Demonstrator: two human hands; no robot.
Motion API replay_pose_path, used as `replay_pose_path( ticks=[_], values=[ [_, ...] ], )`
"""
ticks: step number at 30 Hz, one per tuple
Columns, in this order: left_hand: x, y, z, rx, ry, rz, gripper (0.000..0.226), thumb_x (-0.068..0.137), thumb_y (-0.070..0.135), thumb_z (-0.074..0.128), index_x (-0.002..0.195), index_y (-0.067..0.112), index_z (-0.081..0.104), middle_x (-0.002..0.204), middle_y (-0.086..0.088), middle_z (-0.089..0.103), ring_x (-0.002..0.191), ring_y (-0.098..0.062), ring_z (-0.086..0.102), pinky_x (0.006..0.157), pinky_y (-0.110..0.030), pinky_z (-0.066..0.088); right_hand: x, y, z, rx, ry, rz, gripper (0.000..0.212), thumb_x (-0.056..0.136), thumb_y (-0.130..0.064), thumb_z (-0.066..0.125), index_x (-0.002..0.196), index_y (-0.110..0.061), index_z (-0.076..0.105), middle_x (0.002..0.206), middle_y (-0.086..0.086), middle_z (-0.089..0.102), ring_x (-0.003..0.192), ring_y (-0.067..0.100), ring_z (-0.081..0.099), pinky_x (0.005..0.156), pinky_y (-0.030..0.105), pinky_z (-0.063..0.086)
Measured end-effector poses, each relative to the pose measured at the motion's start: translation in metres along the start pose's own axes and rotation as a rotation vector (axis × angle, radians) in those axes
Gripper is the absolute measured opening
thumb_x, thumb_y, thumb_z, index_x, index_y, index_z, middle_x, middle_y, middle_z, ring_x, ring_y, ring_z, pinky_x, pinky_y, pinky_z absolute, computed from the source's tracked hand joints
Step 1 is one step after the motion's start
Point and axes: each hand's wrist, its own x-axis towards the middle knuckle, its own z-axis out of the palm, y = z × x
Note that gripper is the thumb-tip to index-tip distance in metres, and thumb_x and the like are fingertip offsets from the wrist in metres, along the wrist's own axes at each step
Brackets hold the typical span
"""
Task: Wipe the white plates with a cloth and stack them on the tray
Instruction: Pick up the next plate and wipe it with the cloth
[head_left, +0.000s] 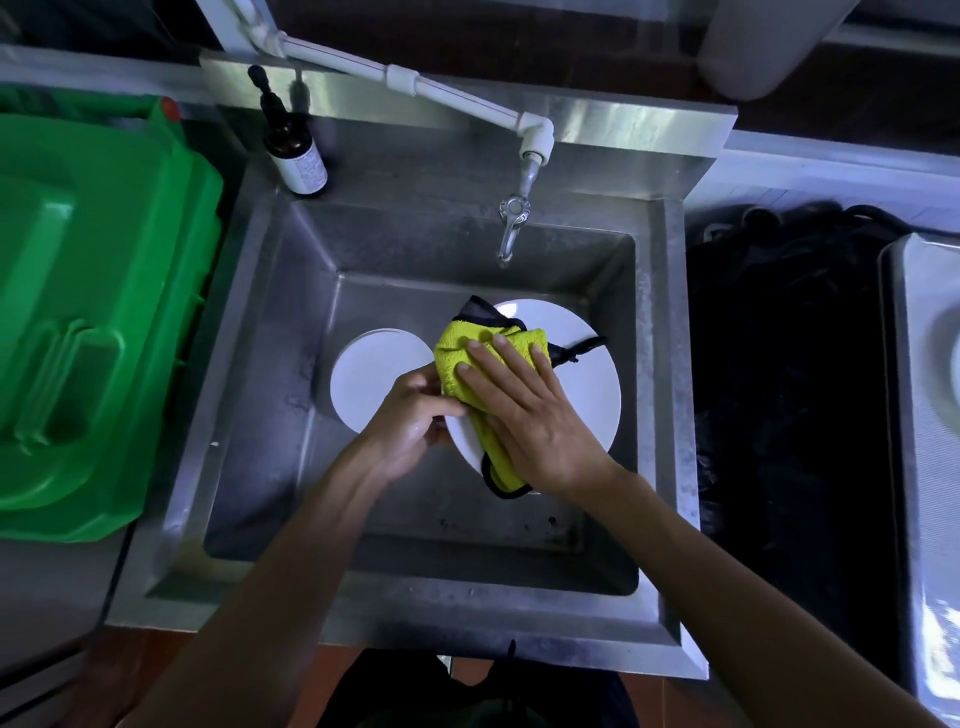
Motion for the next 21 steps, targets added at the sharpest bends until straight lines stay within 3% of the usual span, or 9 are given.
replay_pose_path(
  ticks=[4, 12, 16, 21],
  values=[
    [0.001, -0.001, -0.001, -0.022, 0.046, -0.009, 0.049, 0.069, -0.001, 0.065, 0.118, 0.009, 0.07, 0.109, -0.021, 0.068, 0.102, -0.037, 0.066, 0.089, -0.05, 0.048, -0.013, 0.006, 0.002, -0.024, -0.034, 0.006, 0.058, 0.103, -0.01, 0.049, 0.157, -0.013, 0.029, 0.166, 0.006, 0.019, 0.155, 0.029, 0.008, 0.12, 0.063, 0.015],
    [0.0, 0.001, -0.004, 0.011, 0.03, -0.024, 0.055, 0.068, -0.001, 0.065, 0.123, 0.004, 0.066, 0.11, -0.019, 0.07, 0.099, -0.033, 0.068, 0.087, -0.044, 0.052, -0.035, 0.011, 0.008, -0.037, -0.069, 0.052, 0.058, 0.105, -0.017, 0.039, 0.16, -0.019, 0.02, 0.169, 0.0, 0.01, 0.156, 0.028, 0.005, 0.12, 0.063, 0.013],
    [0.0, 0.004, -0.003, 0.069, -0.012, -0.066, 0.051, 0.066, -0.002, 0.064, 0.116, 0.006, 0.069, 0.103, -0.018, 0.072, 0.096, -0.033, 0.07, 0.08, -0.04, 0.055, -0.018, 0.012, 0.003, -0.053, -0.05, 0.018, 0.059, 0.103, -0.014, 0.045, 0.158, -0.016, 0.025, 0.167, 0.004, 0.015, 0.155, 0.029, 0.007, 0.12, 0.063, 0.014],
    [0.0, -0.002, -0.001, 0.106, -0.02, -0.135, 0.046, 0.066, -0.002, 0.066, 0.111, 0.002, 0.069, 0.111, -0.027, 0.069, 0.106, -0.043, 0.068, 0.08, -0.042, 0.055, 0.013, 0.015, -0.004, -0.106, -0.047, -0.021, 0.056, 0.105, -0.02, 0.038, 0.159, -0.016, 0.024, 0.167, 0.004, 0.016, 0.156, 0.028, 0.004, 0.122, 0.06, 0.009]
  ],
)
